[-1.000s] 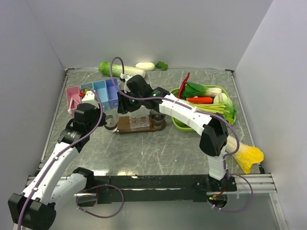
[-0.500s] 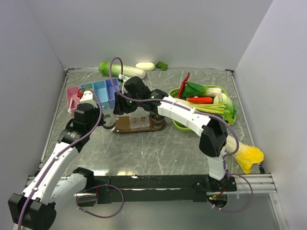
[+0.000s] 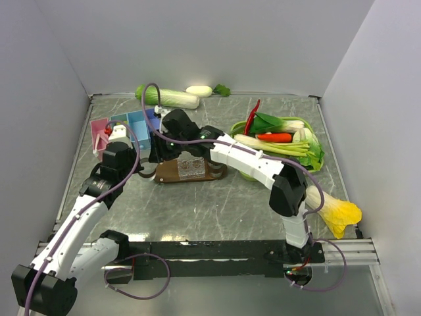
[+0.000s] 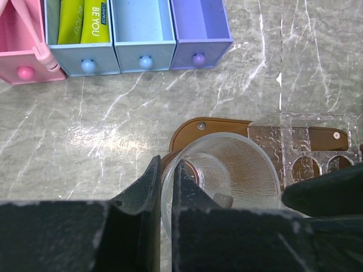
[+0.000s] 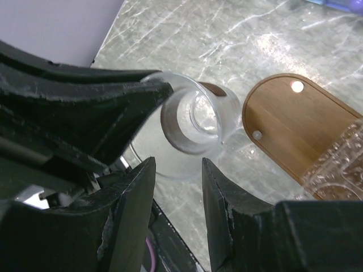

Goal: Prepare toiletry sets of a toothbrush and toothpaste on the tray
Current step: Pick up the cup from the storage box.

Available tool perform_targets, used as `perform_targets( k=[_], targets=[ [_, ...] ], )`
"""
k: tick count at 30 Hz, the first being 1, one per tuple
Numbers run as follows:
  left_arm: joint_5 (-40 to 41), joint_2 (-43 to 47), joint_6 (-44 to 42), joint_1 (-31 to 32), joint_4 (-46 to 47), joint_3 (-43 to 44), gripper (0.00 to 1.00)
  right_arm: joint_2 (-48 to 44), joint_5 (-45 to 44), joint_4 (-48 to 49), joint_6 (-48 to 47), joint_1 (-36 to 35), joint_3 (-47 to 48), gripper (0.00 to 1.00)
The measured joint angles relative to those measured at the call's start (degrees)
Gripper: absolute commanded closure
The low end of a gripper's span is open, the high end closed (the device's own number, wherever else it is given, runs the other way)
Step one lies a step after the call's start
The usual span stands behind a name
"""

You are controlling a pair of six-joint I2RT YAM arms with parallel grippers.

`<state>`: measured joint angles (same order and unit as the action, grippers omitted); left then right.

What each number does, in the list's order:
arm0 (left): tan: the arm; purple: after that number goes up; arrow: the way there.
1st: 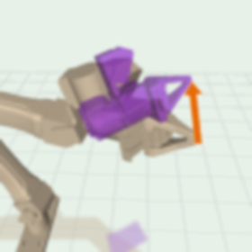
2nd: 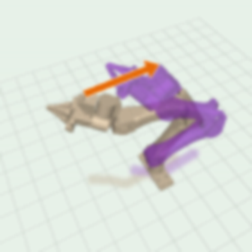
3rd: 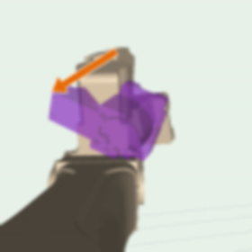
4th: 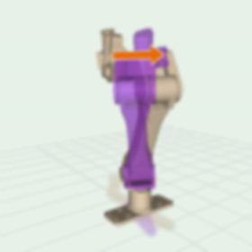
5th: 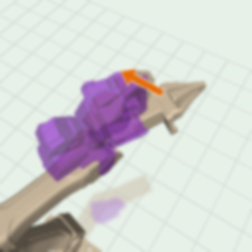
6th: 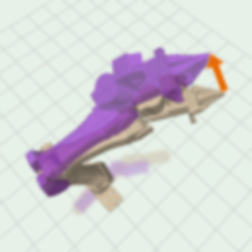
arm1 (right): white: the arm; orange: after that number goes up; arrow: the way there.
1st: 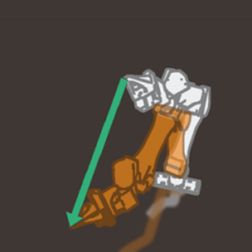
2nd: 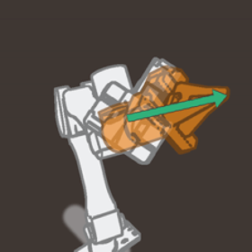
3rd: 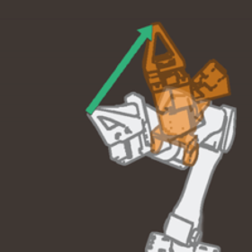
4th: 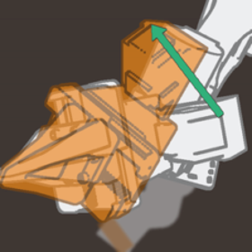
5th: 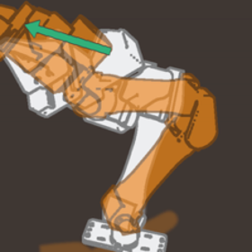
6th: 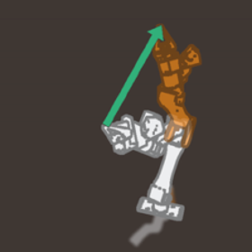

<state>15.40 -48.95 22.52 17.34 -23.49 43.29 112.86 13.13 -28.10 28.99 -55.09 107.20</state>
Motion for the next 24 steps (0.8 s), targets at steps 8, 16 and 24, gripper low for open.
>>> perform_targets(
  k=[8, 16, 24],
  targets=[
    [0.2, 0.4, 0.8, 0.0, -0.4, 0.0, 0.99, 2.0, -0.9, -0.5, 0.3, -0.5, 2.0, 0.55],
    [0.2, 0.4, 0.8, 0.0, -0.9, 0.0, 0.99, 1.4, -2.6, -0.2, 0.2, -0.5, 1.4, 0.52],
    [0.5, 0.4, 0.9, 0.0, -0.9, 0.0, 0.99, -0.5, -5.6, -0.8, -0.4, -0.5, -0.5, 0.52]
  ],
)
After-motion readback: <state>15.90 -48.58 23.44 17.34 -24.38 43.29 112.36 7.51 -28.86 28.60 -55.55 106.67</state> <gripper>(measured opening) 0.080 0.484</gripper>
